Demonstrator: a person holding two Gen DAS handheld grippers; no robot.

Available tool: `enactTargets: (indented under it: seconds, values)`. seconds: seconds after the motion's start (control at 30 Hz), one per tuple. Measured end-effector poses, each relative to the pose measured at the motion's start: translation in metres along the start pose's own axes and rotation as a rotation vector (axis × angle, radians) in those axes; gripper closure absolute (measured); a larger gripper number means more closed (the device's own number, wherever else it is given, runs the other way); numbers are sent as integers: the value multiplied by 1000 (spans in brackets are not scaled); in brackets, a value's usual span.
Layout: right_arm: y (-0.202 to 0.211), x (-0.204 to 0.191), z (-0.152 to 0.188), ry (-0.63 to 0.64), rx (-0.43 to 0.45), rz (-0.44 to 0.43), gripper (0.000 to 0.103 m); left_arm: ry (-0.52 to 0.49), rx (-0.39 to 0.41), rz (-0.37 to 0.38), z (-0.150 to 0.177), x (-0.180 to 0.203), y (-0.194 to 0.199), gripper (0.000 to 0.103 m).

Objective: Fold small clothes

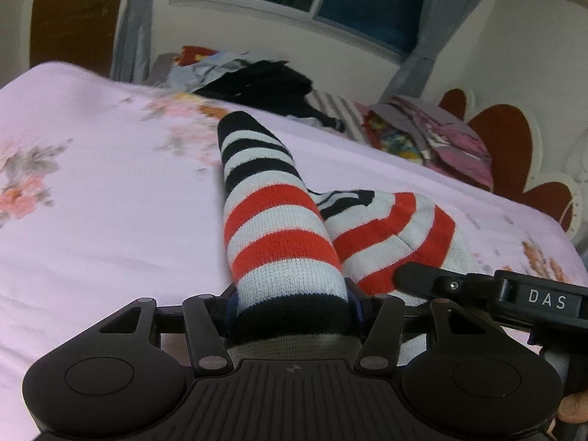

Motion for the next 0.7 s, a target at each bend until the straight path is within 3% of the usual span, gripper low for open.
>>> enactTargets:
  seconds: [0.13,0.23,0.37,0.5,0.6,0.7]
  values:
    - [-20,1,8,2,-23,41,71,6,2,-26,-1,-39,-13,48]
    - [-26,16,18,-21,-58,78,70,29,0,-10,6,-61,-21,40]
    - [-27,29,36,-67,-104,127,63,-30,6,-14,6,-55,-22,36]
    - [-19,27,27,-52,-90,157,59,13,34,-16,-2,-51,-8,36]
    - [-15,32,11,-77,-52,176,44,48,40,-3,-15,-50,-10,36]
    - [-29,41,6,-127,-70,172,45,144,24,-19,-20,-61,-21,36]
Point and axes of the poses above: each gripper's, at about its wrist camera, not at the fingertips, and y roughly against the way its jaws point, x to its right, z to its underside, the point moved 9 cm from there along -y, roughly the way its jaws point, and after that the axes turned 14 degrees about y, right-handed, at the moved point
